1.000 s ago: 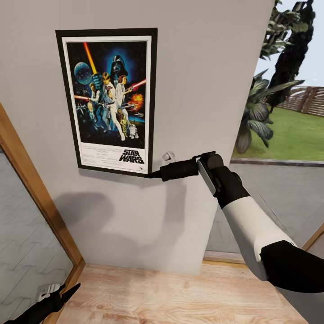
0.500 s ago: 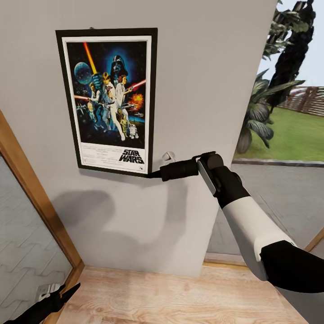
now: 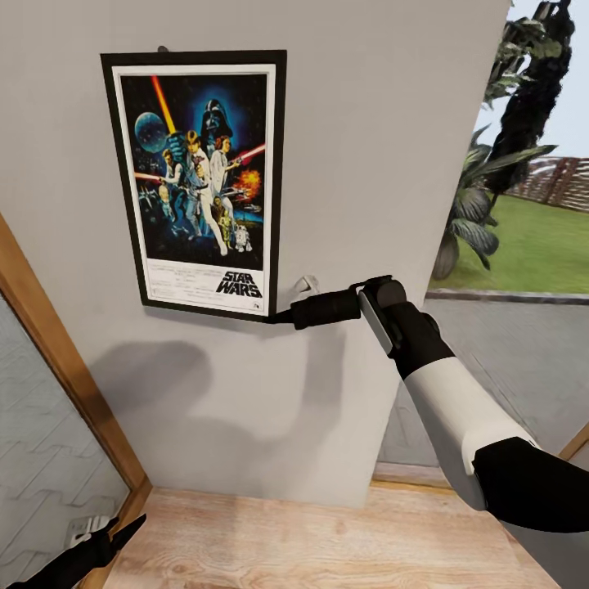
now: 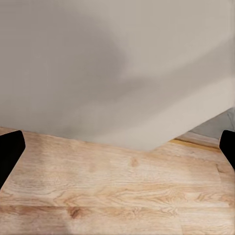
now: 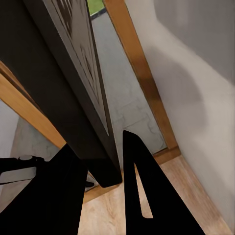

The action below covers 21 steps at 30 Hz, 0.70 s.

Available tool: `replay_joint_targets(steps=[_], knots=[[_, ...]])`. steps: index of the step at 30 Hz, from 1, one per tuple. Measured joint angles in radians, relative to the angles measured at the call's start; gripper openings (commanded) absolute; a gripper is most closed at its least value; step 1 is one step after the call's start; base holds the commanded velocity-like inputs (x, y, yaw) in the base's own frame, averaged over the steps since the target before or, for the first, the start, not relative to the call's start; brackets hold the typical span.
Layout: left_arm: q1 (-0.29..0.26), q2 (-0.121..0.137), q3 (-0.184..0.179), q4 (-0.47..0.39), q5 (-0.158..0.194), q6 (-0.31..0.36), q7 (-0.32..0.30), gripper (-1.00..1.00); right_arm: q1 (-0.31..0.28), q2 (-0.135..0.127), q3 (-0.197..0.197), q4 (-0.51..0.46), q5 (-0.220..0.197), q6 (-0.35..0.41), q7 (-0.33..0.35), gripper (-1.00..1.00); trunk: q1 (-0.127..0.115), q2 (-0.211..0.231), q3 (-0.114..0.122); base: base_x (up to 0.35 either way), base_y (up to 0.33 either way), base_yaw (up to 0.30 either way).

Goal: Pick up the poster from the kitchen countertop and hang it on one of the wall nails in the kitchen.

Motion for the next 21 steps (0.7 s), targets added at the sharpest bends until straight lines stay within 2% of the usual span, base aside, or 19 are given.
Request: replay_joint_targets(steps=[21], knots=[[0.000, 0.000, 0.000, 0.000, 0.000, 0.000, 0.000, 1.00, -0.015, 0.001, -0.003, -0.001, -0.003, 0.004, 0.000, -1.00, 0.000, 0.000, 0.000, 0.000, 0.000, 0.000]])
